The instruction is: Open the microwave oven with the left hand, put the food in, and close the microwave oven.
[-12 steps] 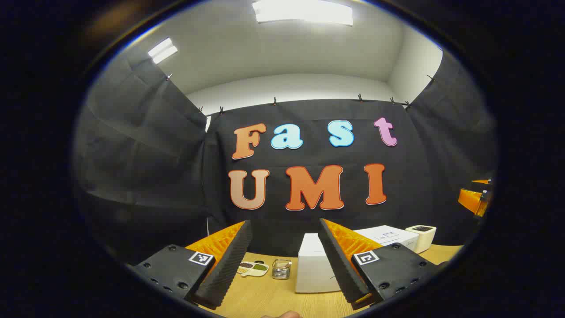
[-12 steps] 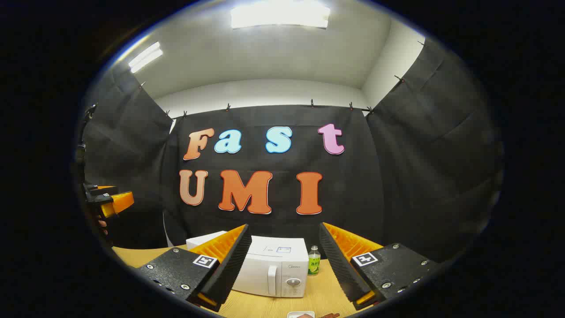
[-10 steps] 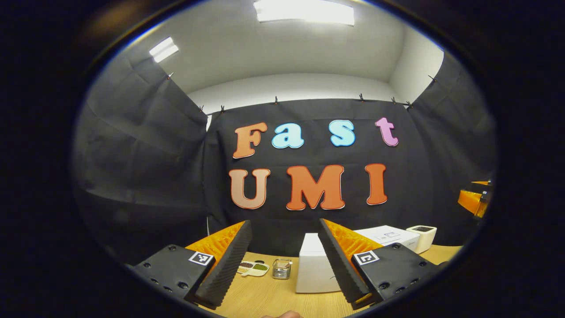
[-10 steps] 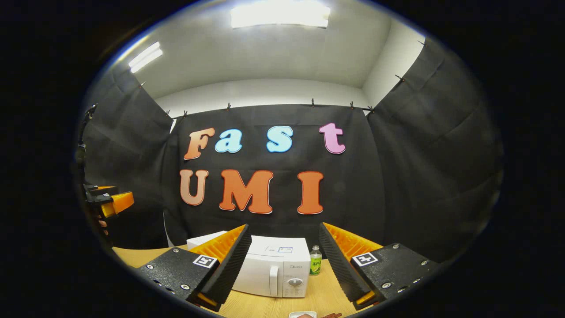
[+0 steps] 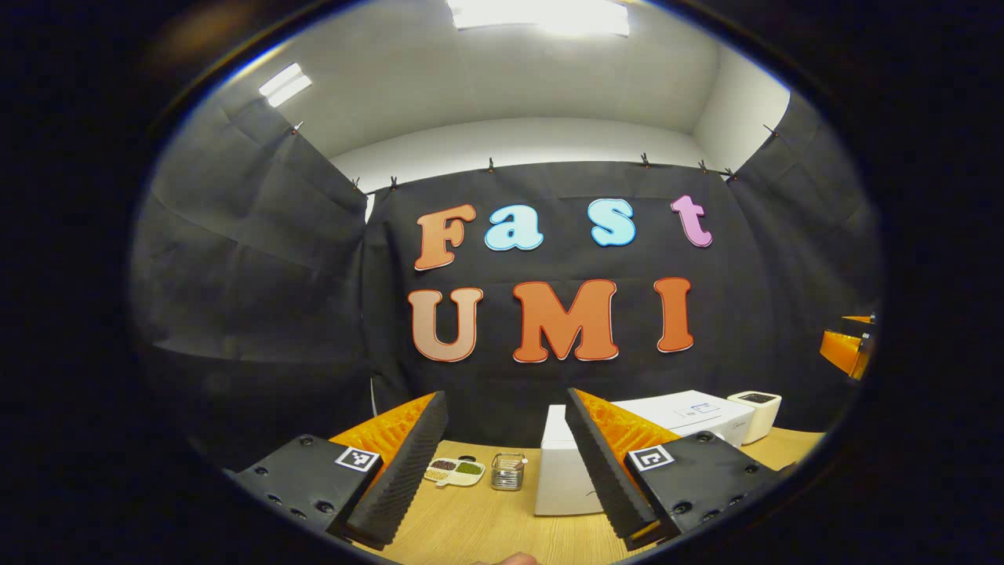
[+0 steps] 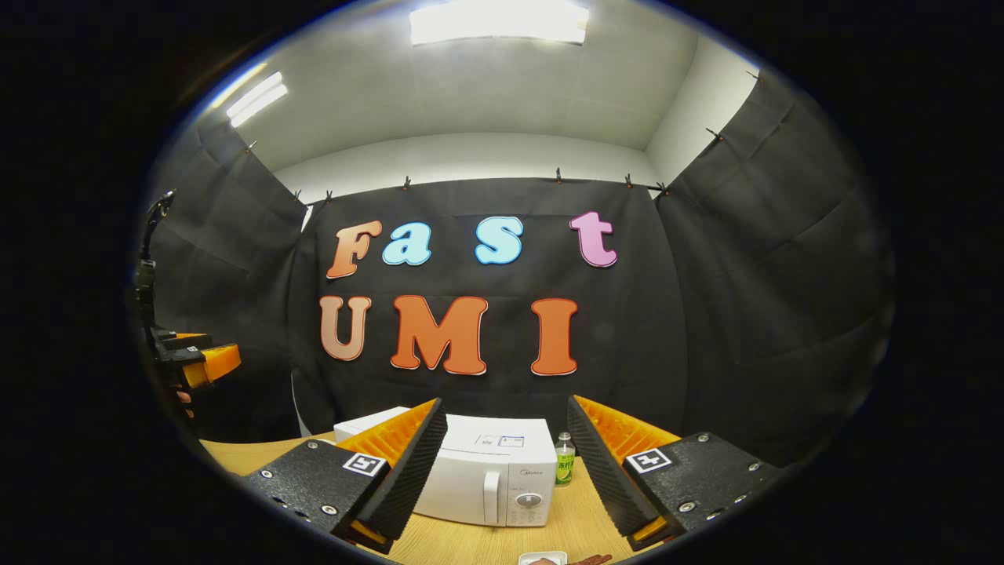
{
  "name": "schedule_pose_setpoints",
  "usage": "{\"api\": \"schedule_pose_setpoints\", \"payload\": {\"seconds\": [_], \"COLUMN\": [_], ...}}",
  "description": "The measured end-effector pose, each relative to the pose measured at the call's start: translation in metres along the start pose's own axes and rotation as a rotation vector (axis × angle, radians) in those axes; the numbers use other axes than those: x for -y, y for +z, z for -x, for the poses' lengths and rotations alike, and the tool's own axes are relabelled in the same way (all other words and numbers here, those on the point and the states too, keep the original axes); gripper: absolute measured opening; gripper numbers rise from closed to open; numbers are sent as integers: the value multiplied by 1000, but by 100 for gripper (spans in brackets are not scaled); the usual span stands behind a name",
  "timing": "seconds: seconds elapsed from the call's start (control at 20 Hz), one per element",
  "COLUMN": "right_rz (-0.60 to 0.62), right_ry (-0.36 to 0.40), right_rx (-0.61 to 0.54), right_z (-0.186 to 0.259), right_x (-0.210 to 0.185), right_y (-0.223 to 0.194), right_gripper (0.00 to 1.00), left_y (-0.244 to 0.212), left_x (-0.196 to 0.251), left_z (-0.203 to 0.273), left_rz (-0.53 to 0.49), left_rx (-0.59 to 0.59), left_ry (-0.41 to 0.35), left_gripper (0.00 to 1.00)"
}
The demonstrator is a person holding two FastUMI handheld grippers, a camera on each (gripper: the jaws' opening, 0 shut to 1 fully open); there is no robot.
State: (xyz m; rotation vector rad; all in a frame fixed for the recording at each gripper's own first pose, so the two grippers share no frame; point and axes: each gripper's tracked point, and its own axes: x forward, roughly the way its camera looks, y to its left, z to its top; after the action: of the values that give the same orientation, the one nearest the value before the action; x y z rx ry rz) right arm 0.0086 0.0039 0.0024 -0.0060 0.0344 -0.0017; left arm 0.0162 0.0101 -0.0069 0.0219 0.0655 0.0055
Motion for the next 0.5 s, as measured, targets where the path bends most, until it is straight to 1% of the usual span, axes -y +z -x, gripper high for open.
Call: {"api": "schedule_pose_setpoints", "payload": {"seconds": [0.1,0.2,0.35,0.5], "right_rz": [1,-8,-7,-8], "right_ry": [2,10,24,34], "right_rx": [-7,-6,-10,-13], "right_z": [0,-1,-2,-2], "right_x": [1,-1,-4,-4], "right_y": [4,11,19,23], "right_gripper": [95,95,95,95], "left_y": [1,4,12,18], "left_x": [5,8,18,17], "left_z": [-2,-5,-9,-8], "left_rz": [-1,3,23,18], "left_rx": [-14,-27,-46,-37], "left_ry": [-9,-20,-45,-43], "left_gripper": [97,99,97,98]}}
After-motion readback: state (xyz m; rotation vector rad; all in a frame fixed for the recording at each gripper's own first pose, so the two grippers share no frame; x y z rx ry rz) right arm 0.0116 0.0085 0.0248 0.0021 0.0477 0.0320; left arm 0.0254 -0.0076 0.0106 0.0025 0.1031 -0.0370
